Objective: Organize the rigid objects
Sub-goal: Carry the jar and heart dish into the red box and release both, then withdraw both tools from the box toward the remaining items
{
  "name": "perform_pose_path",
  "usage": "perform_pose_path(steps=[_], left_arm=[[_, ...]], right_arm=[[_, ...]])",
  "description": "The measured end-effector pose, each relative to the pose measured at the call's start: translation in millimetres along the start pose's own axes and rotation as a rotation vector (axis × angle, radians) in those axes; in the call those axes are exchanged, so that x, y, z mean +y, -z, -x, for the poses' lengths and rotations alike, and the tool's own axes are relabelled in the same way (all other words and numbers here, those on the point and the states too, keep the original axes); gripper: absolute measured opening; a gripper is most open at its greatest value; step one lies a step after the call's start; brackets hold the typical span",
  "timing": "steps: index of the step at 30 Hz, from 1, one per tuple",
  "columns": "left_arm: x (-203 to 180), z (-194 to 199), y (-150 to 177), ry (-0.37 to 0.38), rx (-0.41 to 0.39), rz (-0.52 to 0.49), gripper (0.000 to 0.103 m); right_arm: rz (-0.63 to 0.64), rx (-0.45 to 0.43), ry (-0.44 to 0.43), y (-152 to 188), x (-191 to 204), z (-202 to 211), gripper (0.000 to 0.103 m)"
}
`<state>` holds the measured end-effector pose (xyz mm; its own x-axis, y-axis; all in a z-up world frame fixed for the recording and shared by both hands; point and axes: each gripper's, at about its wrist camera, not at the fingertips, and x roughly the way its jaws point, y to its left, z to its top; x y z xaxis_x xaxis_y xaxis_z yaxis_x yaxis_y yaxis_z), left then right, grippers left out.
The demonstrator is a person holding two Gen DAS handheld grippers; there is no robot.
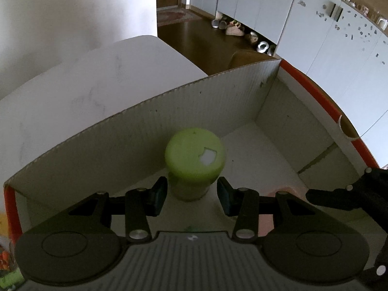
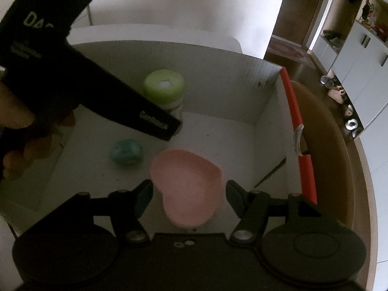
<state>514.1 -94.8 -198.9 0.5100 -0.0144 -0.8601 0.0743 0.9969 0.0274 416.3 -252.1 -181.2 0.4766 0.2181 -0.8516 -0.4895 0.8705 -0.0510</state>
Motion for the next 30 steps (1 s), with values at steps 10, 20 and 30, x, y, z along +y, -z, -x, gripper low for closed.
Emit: perform_pose_path(steps=[10,20,30], left_arm=[[2.2,13.5,7.9,-0.002,-0.018,0.013,0.046],[2.3,50.4,18.8,0.023,-0.083,0.013,0.054],[3.7,93.1,32.5,0.047,-0.169,0.004,0.066]], right_arm=[[-0.009,0.004,0.001,-1.7,-5.9,3.5,0.07],[-0.036,-0.033,0.024,2.8,-3.9,22.5,0.072],[-0.068,-0.095,0.021,-3.1,6.3,56.9,0.076]])
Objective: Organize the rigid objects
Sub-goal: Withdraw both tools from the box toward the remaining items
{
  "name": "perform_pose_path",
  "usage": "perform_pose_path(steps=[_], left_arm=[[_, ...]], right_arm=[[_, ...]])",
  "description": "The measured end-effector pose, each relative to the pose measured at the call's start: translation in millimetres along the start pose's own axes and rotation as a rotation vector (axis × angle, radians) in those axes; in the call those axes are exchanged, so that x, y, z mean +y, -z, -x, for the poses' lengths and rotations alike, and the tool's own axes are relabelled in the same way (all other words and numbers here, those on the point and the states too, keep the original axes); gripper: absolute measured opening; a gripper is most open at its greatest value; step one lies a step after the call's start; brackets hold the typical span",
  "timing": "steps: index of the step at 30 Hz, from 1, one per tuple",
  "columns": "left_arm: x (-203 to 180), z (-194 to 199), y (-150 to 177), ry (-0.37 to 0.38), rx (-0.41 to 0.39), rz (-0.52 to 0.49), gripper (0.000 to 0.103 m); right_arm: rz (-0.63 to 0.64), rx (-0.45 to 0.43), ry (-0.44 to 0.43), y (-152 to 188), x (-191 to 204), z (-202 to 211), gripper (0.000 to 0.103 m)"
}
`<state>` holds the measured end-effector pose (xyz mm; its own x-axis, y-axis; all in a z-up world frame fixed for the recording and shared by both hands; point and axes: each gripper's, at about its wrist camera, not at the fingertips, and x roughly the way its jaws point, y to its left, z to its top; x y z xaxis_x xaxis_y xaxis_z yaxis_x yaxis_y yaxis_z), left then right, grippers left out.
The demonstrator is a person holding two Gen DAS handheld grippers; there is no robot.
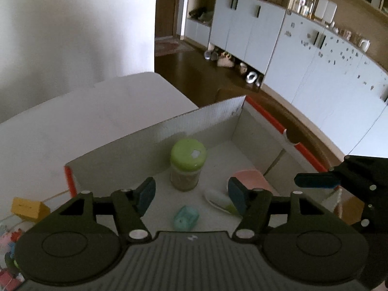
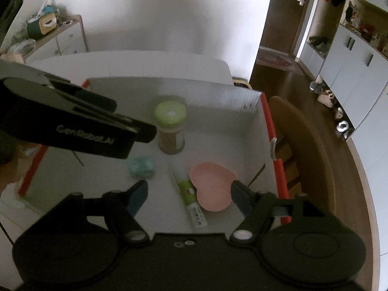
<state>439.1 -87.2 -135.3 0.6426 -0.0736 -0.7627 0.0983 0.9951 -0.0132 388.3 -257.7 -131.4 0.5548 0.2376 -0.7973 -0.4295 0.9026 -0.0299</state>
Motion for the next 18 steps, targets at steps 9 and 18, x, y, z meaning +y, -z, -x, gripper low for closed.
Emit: perform_pose_path(steps=[9,18], left_arm=[[15.9,46.4,16.8,0.002,-0.061,0.012,0.066],[55.8,91.4,42.6,0.01,-0.097,0.044,0.068]], right_arm=[[-0.048,-0.073,-0.029,1.4,16.9,37.5,0.084],[-0.092,-0.125,-0.051,0.2,49.8,63.3,0.092]])
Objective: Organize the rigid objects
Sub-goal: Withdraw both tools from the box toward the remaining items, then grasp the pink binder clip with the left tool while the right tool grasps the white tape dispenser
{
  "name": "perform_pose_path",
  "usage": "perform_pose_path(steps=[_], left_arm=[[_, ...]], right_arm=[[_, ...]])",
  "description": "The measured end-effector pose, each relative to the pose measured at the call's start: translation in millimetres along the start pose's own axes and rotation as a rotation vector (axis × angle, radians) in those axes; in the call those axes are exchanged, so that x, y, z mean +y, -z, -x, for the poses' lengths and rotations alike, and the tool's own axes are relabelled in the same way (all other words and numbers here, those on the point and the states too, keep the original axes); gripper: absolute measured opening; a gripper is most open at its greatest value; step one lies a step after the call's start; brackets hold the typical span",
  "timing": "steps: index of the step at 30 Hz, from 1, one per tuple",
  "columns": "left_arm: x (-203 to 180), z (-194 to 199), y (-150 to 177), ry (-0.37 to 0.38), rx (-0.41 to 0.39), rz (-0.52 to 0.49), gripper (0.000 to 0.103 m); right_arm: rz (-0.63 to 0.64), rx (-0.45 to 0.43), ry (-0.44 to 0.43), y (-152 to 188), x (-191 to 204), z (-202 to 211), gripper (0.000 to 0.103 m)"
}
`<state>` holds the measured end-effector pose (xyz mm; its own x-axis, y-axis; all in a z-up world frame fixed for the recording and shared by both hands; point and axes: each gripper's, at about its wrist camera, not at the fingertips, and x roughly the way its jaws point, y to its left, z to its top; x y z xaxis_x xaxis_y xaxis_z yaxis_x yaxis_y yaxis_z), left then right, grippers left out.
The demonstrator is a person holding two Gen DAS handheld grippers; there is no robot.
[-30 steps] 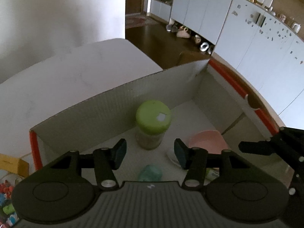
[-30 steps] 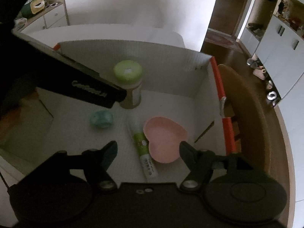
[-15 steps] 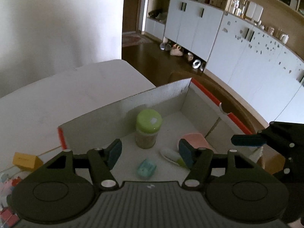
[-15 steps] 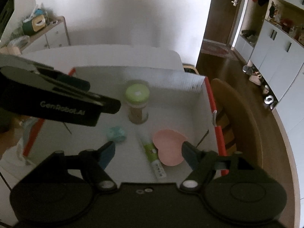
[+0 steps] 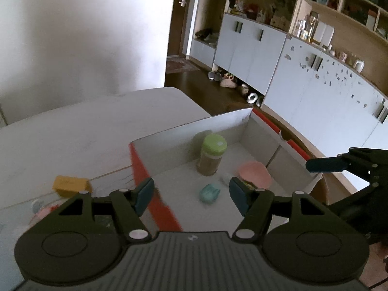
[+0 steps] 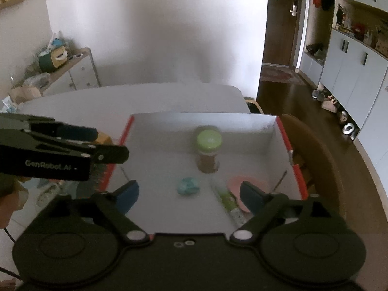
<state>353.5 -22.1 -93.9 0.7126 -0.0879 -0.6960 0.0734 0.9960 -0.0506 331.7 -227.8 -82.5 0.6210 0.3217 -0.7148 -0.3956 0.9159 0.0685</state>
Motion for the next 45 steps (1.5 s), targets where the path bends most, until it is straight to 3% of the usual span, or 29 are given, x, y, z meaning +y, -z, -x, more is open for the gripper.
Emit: perform_pose_path(steps=[3,7,15,24,36,45], left_arm=[[15.3,13.2,6.5,0.002,-0.006,0.016,0.069],[39.0,35.6,17.0,-0.019,-0.033,0.031,0.081],[88.6,70.2,34.2,-0.042,-0.049,0.06,0.082],[148.5,92.0,46.8,-0.07,-0.059,0.107,0.082],[209.9,86.1,73.8,-0.124,-0.026,0.156,0.082],[218.7,59.5,97.7,-0.117,0.037,0.184,0.082]], right_arm=[[-0.002,-0.019,-0.006,0.4,17.7,6.0,0.094],[-0.009,-0.049,-0.023,1.8,43.2,13.1,0.1],[-0.004,-0.087,-0.065,8.3,96.6,19.8,0.102],[0.031,-0.07,-0.085,19.0,156.1,10.1,0.102],[0.066,0.007,-0.117,31.7,230.4,-29.8,0.102],[0.073,0.054,-0.1,44.6,266.2,-76.0,0.102]])
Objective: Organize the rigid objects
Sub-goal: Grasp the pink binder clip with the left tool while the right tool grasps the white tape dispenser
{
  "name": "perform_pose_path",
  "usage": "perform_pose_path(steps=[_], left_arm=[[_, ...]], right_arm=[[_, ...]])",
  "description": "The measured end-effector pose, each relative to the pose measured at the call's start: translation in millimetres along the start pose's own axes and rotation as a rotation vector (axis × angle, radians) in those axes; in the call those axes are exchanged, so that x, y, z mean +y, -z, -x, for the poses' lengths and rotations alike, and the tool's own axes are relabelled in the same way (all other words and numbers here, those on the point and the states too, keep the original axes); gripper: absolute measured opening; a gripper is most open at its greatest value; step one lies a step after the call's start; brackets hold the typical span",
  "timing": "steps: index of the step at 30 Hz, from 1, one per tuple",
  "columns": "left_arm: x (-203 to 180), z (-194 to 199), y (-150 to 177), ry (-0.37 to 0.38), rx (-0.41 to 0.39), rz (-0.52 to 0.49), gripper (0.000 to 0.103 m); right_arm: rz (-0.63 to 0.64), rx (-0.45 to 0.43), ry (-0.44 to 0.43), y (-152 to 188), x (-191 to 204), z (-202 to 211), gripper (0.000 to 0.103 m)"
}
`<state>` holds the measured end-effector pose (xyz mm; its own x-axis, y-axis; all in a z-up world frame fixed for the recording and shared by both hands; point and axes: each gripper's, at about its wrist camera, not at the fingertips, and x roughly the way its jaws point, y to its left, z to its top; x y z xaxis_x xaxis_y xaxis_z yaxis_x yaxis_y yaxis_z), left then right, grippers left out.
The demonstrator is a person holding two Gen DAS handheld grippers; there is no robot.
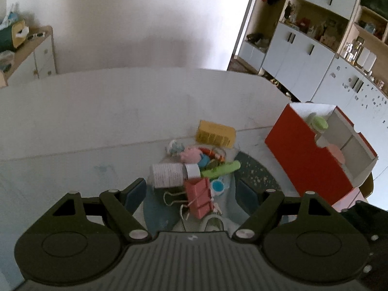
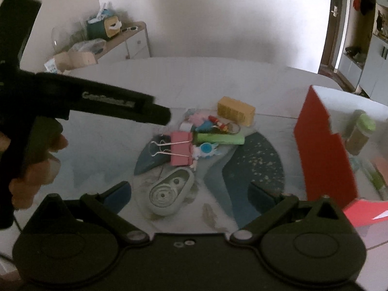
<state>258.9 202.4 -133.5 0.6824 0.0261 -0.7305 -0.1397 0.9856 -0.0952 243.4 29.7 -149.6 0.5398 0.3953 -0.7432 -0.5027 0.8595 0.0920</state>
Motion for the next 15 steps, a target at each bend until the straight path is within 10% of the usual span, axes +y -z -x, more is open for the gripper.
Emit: perform_pose_path(steps=[15], left_arm=[[6.8,-48.8,1.2,-0.004,0.106,0.07,0.082]], right_arm=[[0.03,0.075,-0.019,8.6,11.9,-56.7,0.093]])
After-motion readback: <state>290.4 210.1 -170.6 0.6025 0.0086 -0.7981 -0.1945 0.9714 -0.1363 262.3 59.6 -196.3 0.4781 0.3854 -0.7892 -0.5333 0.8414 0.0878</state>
